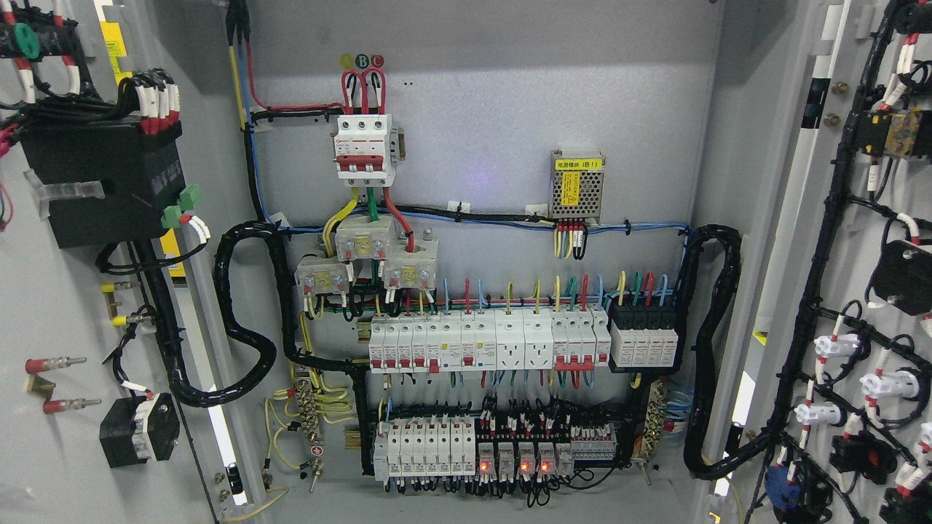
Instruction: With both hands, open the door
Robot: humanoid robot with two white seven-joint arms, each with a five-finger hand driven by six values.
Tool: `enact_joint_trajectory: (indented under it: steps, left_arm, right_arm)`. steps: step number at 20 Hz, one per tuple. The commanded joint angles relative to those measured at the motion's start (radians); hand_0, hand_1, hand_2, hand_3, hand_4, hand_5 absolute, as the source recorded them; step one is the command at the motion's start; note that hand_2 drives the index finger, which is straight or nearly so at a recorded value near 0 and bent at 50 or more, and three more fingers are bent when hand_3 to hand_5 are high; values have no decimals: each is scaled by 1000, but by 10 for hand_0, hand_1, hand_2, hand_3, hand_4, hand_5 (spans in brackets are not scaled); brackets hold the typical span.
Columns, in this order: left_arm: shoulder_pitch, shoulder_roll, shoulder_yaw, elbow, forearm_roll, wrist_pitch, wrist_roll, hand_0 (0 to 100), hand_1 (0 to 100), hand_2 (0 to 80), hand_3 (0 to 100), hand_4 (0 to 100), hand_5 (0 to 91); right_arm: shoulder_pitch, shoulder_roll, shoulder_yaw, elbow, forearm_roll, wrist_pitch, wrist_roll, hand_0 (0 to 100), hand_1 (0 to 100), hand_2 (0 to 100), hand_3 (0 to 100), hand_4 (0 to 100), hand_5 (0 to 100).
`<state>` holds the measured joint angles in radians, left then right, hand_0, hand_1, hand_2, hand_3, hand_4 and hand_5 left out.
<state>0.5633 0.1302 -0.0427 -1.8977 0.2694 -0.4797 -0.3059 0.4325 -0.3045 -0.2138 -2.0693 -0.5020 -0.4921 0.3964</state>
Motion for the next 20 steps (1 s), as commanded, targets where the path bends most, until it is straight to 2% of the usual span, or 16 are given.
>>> enact_joint_trajectory:
  steps: [1,7,11,15,20]
  left_arm:
    - [17,26,76,-208,-16,-37,11,0,0,0,0,0,0]
    - [-6,12,87,-209,-13,-40,11,0,0,0,0,0,0]
    - [-28,11,98,-209,-6,-39,11,0,0,0,0,0,0]
    - [-28,11,156,-209,79,-39,11,0,0,0,0,0,0]
    - [-26,19,242,-207,134,-37,7,0,0,0,0,0,0]
  right_arm:
    - [-32,-84,-70,-23,-47,6,-1,243,0,0,0,0,0]
    - [-49,-104,-67,-23,-105,7,-1,242,0,0,0,0,0]
    - [-49,-105,-64,-23,-110,7,1,242,0,0,0,0,0]
    - [-52,-116,-61,-23,-116,27,2,241,0,0,0,0,0]
    - [-52,-116,-62,-21,-190,61,4,242,0,0,0,0,0]
